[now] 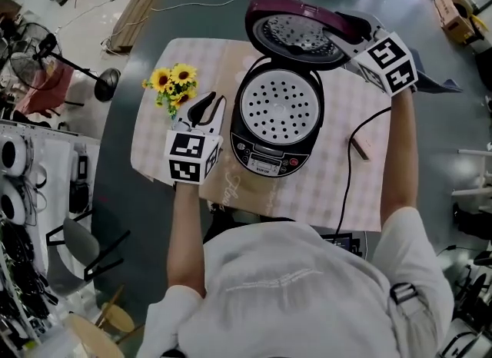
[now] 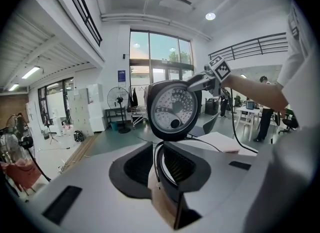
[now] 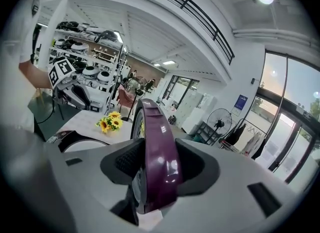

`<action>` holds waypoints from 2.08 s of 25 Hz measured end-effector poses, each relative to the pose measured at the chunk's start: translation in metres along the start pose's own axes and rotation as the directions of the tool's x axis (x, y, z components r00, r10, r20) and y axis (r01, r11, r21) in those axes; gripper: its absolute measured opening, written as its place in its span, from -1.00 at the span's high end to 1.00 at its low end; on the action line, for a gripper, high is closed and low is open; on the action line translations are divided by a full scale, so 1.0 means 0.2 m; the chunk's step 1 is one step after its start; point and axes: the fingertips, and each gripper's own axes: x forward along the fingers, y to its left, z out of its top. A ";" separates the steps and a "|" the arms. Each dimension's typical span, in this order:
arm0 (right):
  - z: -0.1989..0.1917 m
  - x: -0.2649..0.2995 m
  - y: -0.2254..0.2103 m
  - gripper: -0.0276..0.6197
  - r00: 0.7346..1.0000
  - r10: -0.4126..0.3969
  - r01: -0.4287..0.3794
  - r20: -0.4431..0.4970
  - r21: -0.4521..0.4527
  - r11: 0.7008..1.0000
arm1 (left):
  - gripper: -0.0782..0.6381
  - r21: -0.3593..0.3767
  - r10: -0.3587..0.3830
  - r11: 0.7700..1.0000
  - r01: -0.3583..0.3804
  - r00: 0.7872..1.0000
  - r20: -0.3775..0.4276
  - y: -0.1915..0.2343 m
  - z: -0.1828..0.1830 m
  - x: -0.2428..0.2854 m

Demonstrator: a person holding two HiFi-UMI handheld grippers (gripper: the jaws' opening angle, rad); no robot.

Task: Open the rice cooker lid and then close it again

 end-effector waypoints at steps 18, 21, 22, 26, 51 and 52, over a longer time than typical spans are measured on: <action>0.05 -0.10 0.30 0.25 0.998 -0.063 0.061 -0.031 -0.049 0.997 | 0.56 0.013 -0.137 0.990 0.137 0.991 0.003 -0.06 -0.16 -0.10; 0.04 -0.14 0.40 0.24 0.996 -0.071 0.067 -0.062 -0.060 0.996 | 0.56 0.012 -0.177 0.984 0.177 0.984 0.010 -0.06 -0.19 -0.14; 0.03 -0.15 0.42 0.23 0.995 -0.070 0.066 -0.069 -0.060 0.996 | 0.56 0.015 -0.189 0.982 0.189 0.982 0.010 -0.06 -0.20 -0.14; 0.00 -0.18 0.52 0.21 0.995 -0.062 0.058 -0.081 -0.053 0.997 | 0.56 0.018 -0.221 0.975 0.221 0.975 0.010 -0.07 -0.23 -0.17; -0.19 -0.23 1.00 0.06 0.990 -0.035 0.028 -0.134 -0.057 0.998 | 0.56 0.062 -0.307 0.949 0.308 0.951 -0.025 -0.24 -0.35 -0.27; -0.20 -0.23 1.02 0.05 0.990 -0.028 0.022 -0.135 -0.048 0.999 | 0.56 0.063 -0.311 0.948 0.312 0.950 -0.027 -0.25 -0.36 -0.27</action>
